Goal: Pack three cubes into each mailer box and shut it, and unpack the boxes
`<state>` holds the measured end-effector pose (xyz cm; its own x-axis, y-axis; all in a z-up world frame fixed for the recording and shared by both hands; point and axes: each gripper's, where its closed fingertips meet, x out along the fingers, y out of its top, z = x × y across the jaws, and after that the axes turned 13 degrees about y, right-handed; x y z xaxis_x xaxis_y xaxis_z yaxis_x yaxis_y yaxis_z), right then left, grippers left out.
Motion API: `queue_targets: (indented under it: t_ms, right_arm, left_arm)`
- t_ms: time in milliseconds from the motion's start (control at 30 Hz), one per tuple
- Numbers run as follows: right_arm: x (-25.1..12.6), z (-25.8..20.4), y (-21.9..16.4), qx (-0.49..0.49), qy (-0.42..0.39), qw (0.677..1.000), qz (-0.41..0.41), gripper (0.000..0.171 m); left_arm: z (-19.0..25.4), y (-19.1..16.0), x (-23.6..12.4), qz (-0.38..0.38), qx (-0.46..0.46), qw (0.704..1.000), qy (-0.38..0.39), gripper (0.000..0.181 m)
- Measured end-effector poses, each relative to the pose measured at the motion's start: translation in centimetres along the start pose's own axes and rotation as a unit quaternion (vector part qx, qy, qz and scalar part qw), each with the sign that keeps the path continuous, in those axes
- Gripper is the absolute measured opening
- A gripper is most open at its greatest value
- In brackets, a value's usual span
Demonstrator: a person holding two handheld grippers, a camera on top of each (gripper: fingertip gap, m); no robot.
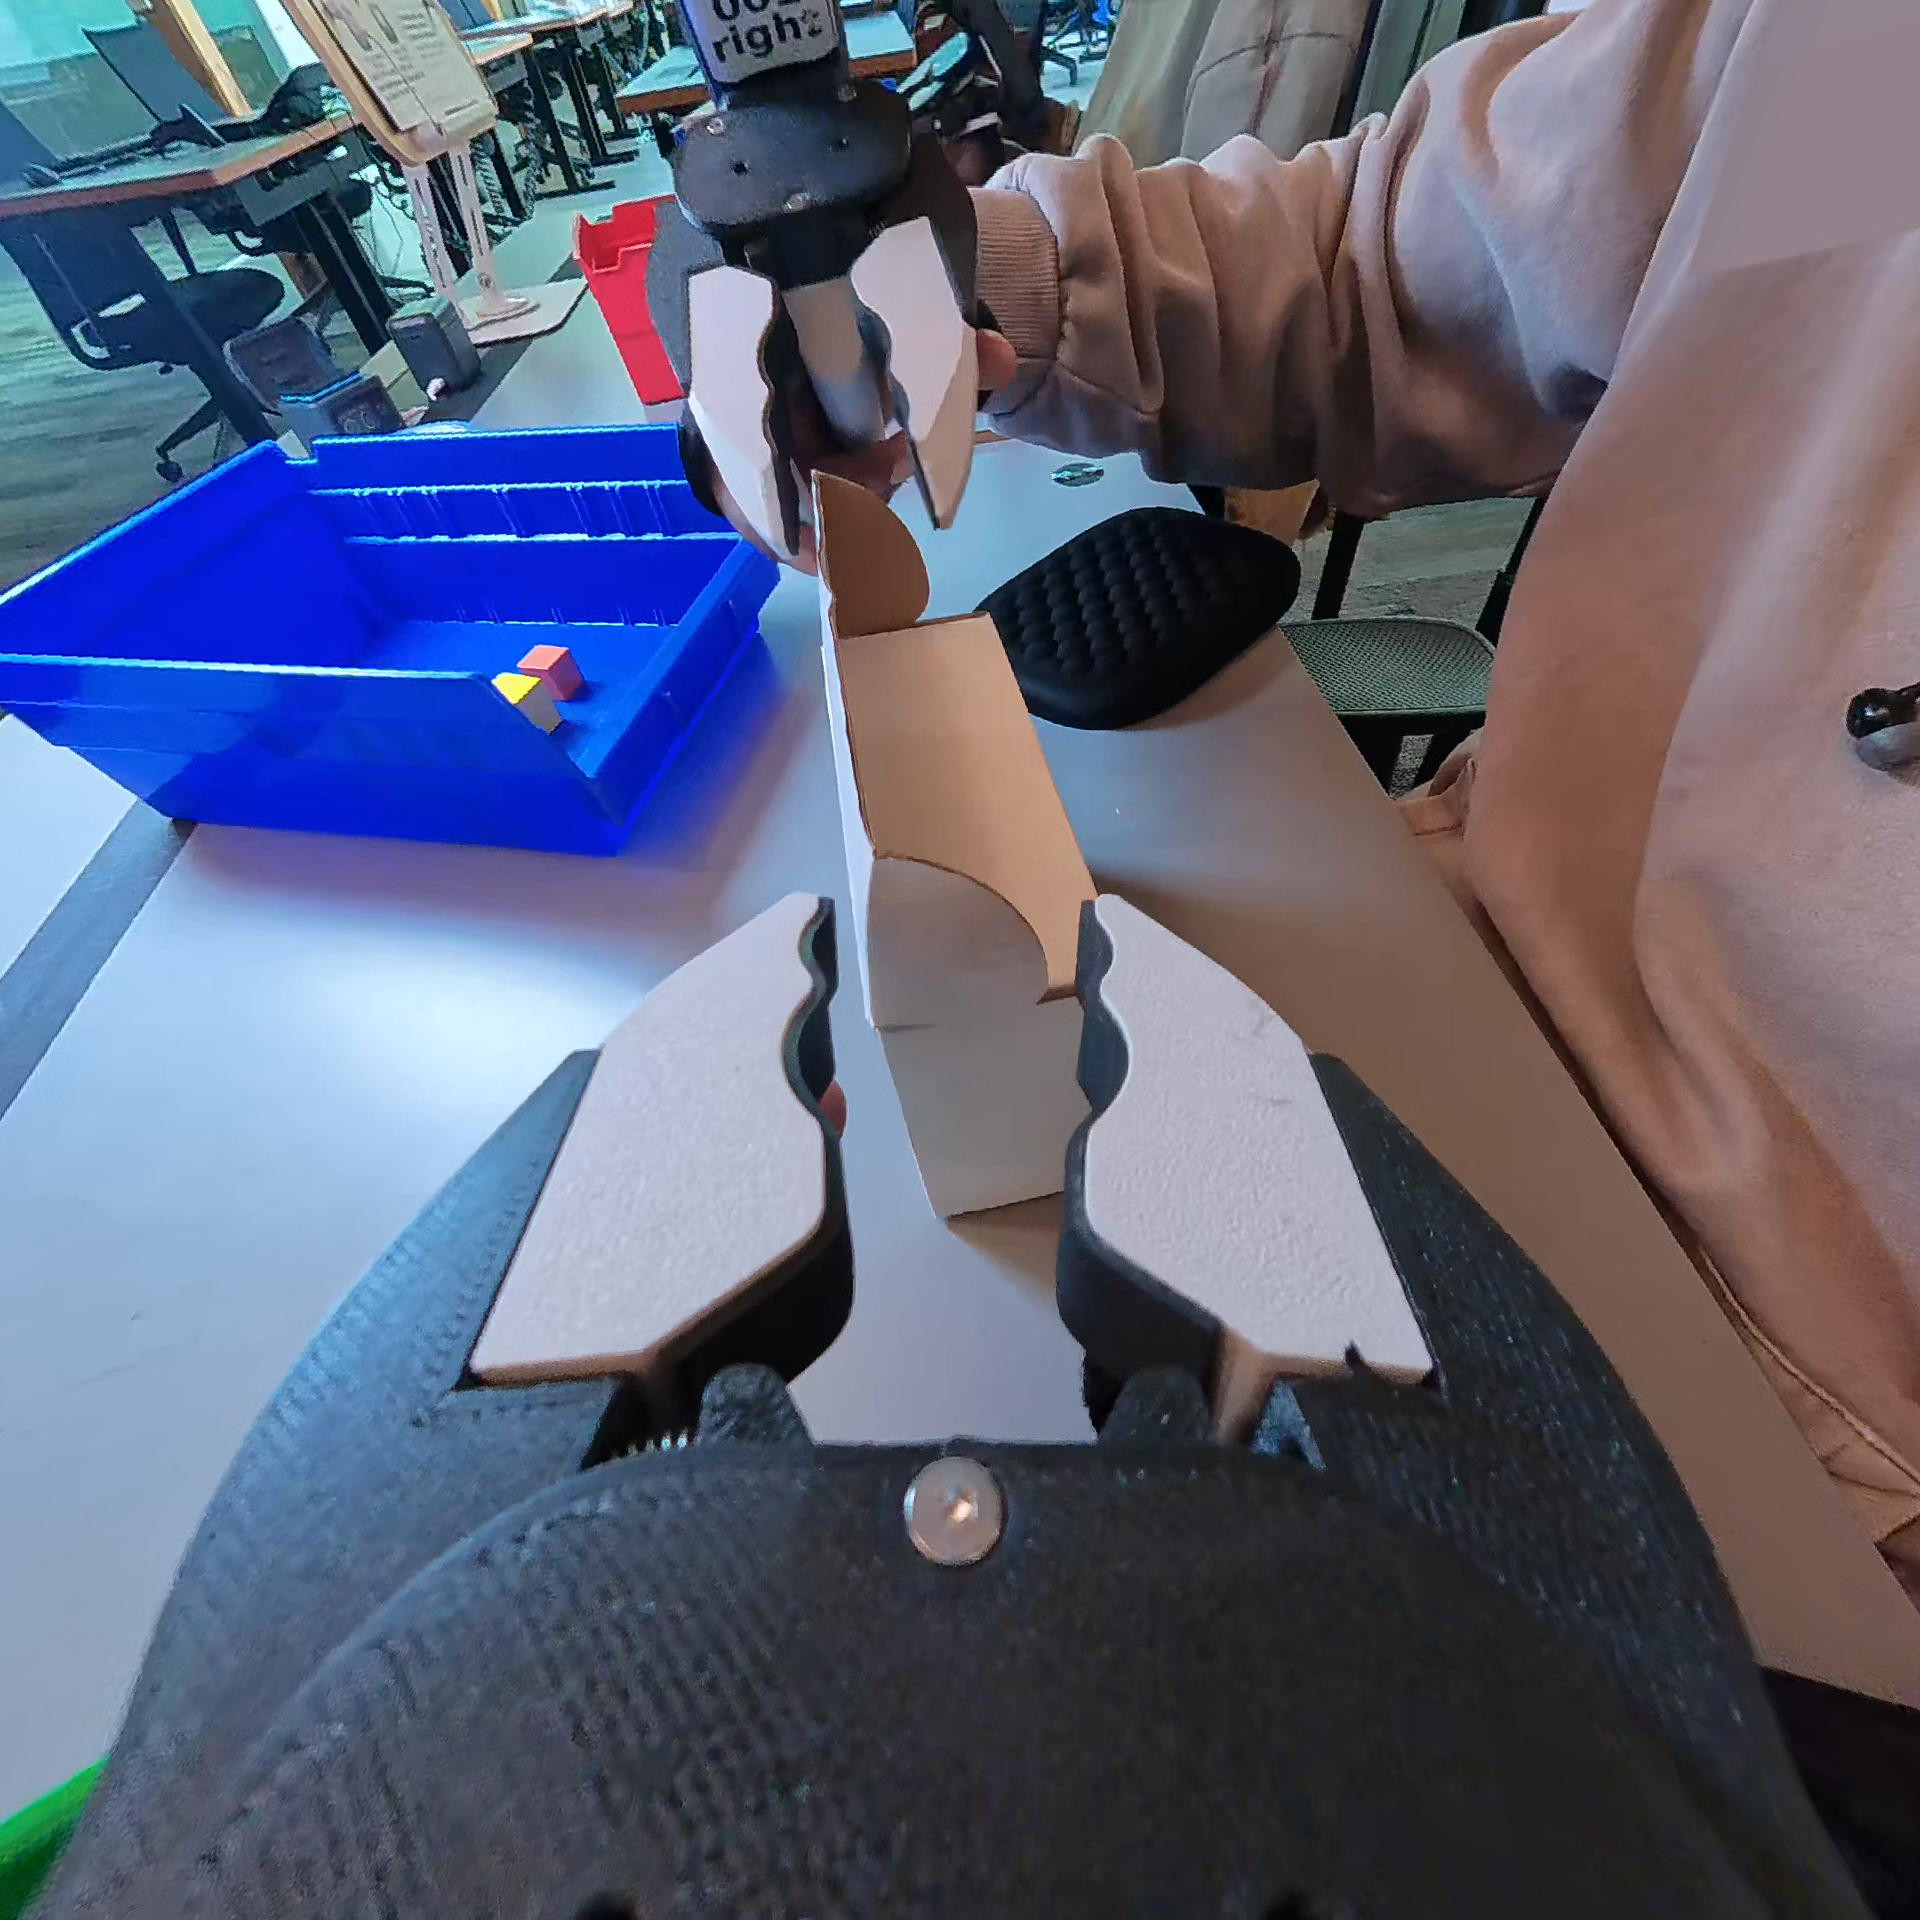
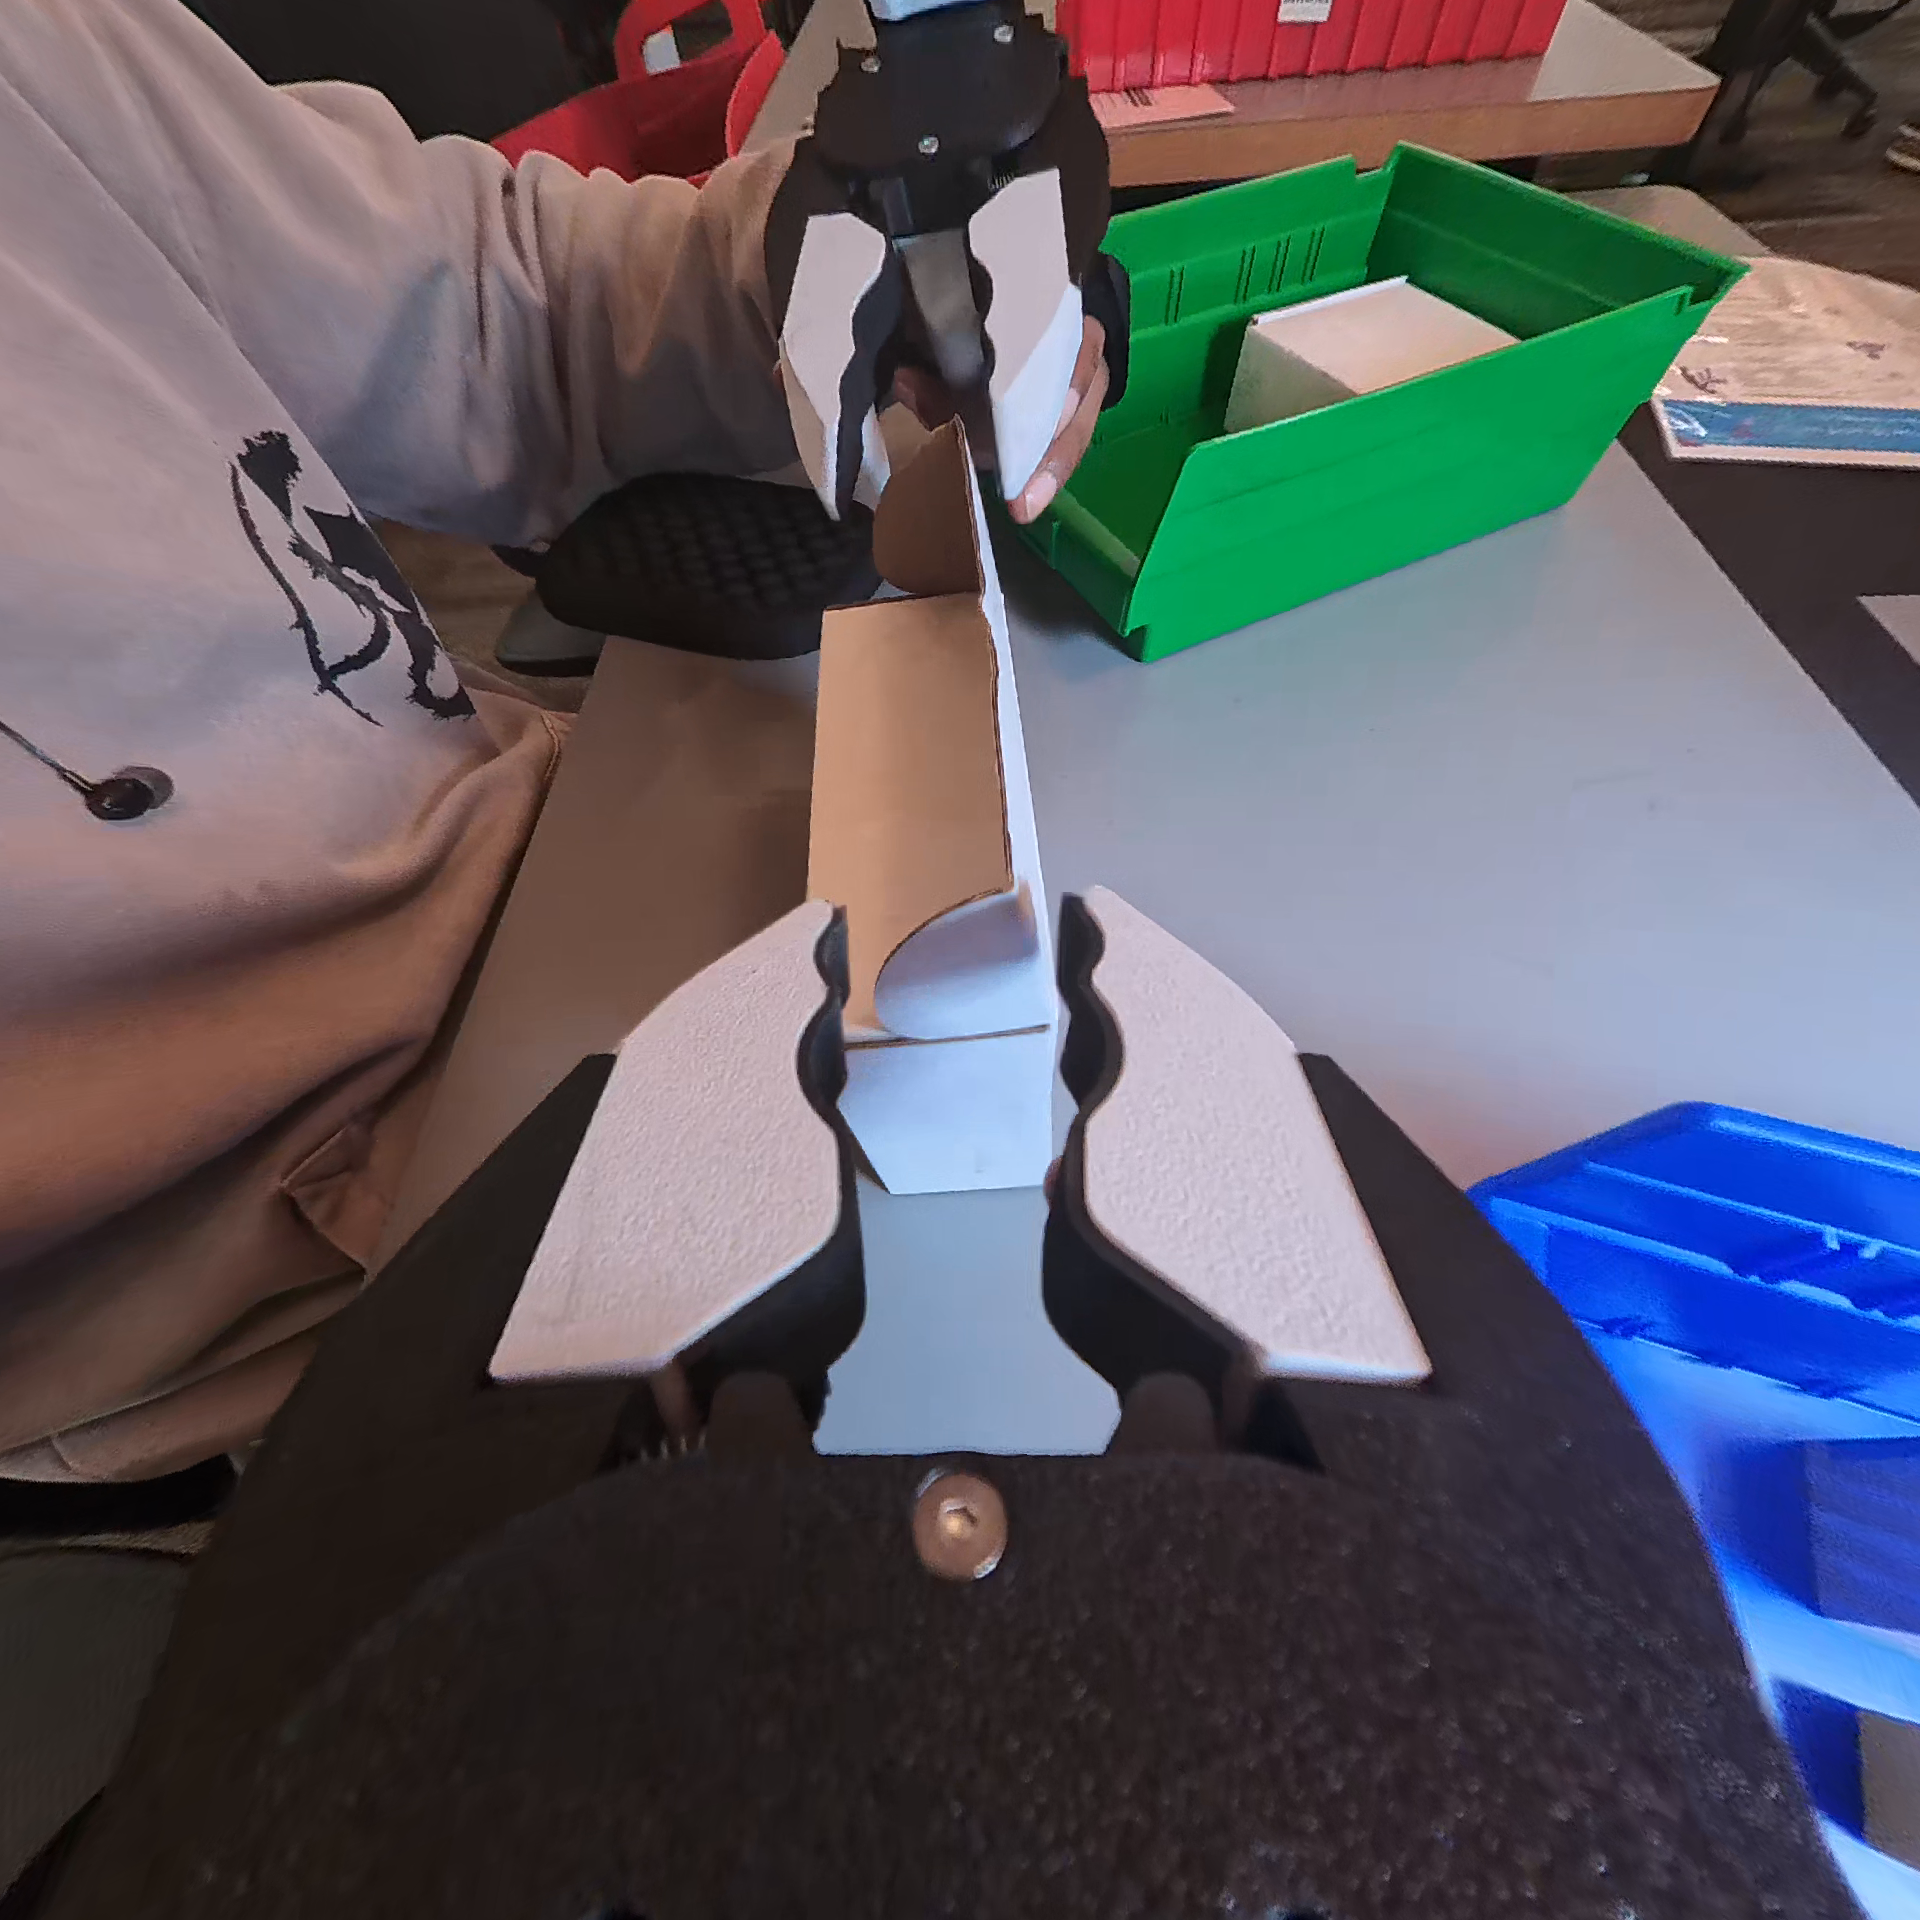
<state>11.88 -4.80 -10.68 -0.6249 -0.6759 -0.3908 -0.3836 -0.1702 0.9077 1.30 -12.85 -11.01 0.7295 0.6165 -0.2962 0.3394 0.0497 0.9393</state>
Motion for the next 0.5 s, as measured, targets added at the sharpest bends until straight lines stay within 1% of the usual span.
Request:
queue_targets:
  t_ms: [67,100,133,300,500]
  right_arm:
    - [-0.04,0.03,-0.13,0.003,0.002,1.000,0.000,0.026]
    - [0.11,0.09,-0.12,0.003,0.002,1.000,0.002,0.026]
    - [0.29,0.12,-0.06,0.002,0.002,1.000,0.006,0.026]
    - [0.68,0.46,0.19,0.018,-0.019,0.999,0.028,0.025]
    - [0.79,0.20,0.07,0.018,-0.049,0.998,0.022,0.025]
  left_arm:
    - [0.06,0.15,0.40,-0.001,0.002,1.000,-0.002,0.038]
    - [0.05,0.36,0.51,0.003,0.003,1.000,-0.001,0.031]
    - [-0.02,0.51,0.59,0.005,0.003,1.000,0.002,0.029]
    - [-0.85,0.43,0.71,0.002,-0.006,0.999,0.050,0.025]
    - [-0.85,0.43,0.85,-0.016,0.010,0.995,0.102,0.024]
